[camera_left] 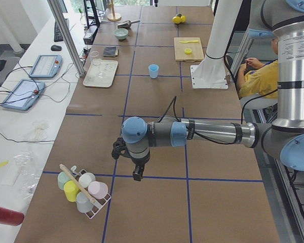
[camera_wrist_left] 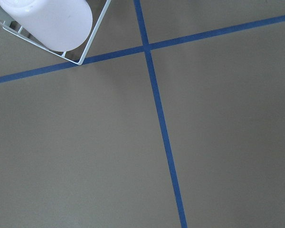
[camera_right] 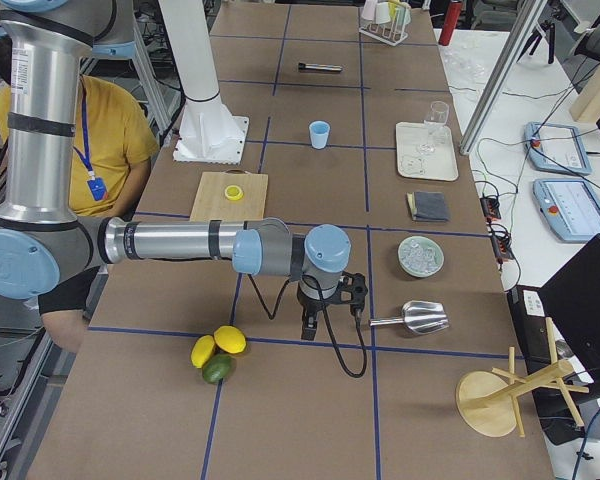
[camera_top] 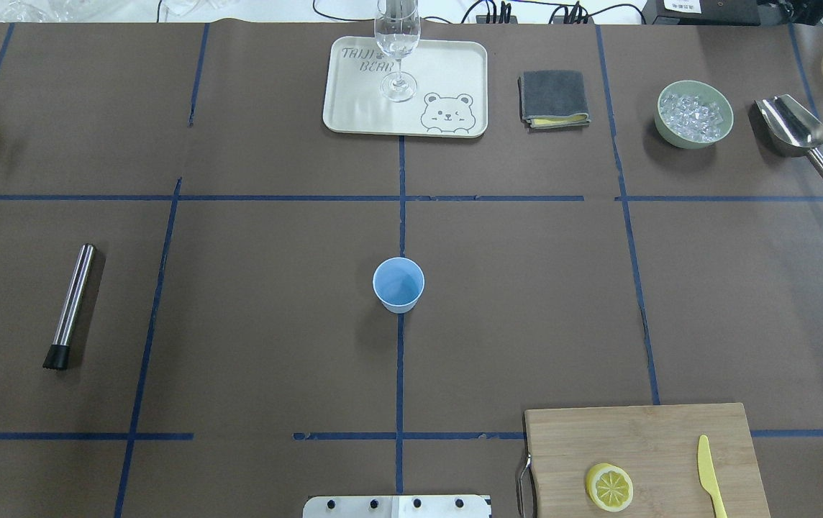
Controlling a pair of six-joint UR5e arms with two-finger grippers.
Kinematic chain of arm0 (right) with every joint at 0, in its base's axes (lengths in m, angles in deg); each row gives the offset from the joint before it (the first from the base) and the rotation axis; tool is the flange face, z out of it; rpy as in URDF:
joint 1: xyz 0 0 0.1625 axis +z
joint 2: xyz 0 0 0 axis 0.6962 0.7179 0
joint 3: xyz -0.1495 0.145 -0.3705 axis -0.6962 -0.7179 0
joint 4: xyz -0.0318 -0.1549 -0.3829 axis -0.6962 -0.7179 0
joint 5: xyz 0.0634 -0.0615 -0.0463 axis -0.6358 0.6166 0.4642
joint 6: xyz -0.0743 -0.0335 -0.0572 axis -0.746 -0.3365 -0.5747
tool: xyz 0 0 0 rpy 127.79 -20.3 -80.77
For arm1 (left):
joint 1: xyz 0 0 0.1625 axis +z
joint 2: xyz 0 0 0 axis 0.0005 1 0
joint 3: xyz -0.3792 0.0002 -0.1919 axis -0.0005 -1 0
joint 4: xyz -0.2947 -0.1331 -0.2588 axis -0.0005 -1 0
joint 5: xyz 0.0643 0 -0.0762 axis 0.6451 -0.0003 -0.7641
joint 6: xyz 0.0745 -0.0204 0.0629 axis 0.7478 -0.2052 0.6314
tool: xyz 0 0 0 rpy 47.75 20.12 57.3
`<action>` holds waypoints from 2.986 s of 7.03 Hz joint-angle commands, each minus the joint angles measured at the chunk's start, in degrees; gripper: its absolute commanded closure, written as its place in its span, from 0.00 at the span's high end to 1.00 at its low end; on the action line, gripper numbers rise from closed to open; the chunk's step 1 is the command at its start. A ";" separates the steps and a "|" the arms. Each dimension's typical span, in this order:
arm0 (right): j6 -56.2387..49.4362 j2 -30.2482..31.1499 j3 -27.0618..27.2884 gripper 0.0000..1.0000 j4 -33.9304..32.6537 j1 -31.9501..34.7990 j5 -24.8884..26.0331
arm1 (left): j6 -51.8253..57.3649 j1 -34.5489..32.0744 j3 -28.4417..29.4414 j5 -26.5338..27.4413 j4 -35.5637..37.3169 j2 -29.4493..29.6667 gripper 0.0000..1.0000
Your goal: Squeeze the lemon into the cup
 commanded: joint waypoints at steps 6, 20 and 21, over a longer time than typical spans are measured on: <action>0.44 -0.07 1.86 1.00 0.04 -0.05 -0.31 | -0.44 -0.26 -3.98 0.75 0.34 -0.09 1.00; 60.57 10.39 22.39 1.00 33.53 -38.99 6.14 | -0.78 -0.18 -5.21 0.13 -5.19 -0.52 1.00; 70.13 10.22 26.43 1.00 33.53 -50.73 16.90 | -0.44 -0.18 -5.13 0.13 -5.28 -0.52 1.00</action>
